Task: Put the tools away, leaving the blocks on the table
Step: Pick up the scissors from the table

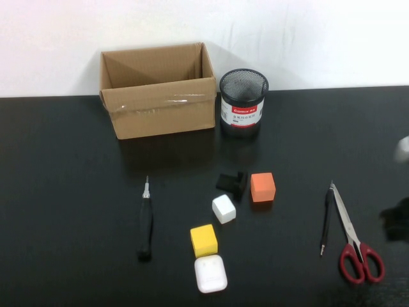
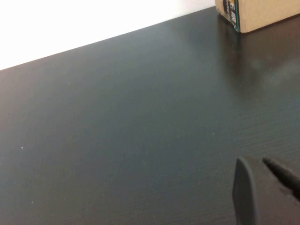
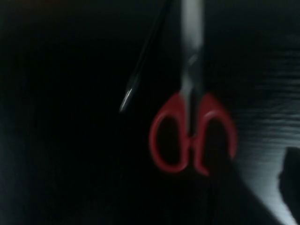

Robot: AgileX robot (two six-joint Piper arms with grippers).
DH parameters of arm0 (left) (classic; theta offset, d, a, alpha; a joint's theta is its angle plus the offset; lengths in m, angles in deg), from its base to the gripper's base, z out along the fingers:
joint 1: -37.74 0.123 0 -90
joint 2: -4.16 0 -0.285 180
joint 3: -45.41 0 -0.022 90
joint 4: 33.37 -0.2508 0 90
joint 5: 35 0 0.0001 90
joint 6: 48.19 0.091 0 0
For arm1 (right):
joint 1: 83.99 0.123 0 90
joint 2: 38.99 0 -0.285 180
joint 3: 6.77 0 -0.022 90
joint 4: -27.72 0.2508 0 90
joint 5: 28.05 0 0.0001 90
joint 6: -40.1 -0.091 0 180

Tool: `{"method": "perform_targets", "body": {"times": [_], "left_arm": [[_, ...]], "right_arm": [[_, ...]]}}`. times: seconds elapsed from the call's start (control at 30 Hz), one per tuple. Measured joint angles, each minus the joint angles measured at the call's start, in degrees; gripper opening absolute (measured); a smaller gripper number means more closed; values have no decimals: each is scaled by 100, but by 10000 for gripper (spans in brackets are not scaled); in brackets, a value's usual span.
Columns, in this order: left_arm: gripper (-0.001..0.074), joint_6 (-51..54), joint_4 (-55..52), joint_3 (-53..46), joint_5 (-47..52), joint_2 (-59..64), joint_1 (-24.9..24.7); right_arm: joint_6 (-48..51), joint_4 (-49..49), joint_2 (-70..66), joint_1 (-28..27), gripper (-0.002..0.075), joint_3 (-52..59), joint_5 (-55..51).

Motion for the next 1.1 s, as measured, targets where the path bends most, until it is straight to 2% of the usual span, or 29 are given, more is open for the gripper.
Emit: {"method": "perform_targets", "body": {"times": [0.07, 0.2, 0.47, 0.83, 0.93, 1.1], "left_arm": [[-4, 0, 0, 0, 0, 0, 0], [-4, 0, 0, 0, 0, 0, 0], [-4, 0, 0, 0, 0, 0, 0], [-3, 0, 0, 0, 0, 0, 0], [-4, 0, 0, 0, 0, 0, 0], [-4, 0, 0, 0, 0, 0, 0]], "right_arm": [[13, -131, -282, 321, 264, -39, -14], [-58, -447, -871, 798, 321, -419, -196], [-541, -1083, -1944, 1044, 333, -1438, -187], [-613, -1145, -3022, 1044, 331, -1517, 260], [-691, -1218, -3108, 1044, 286, -1583, 315], [-1067, -1356, -3118, 1048, 74, -1620, 270]]}}
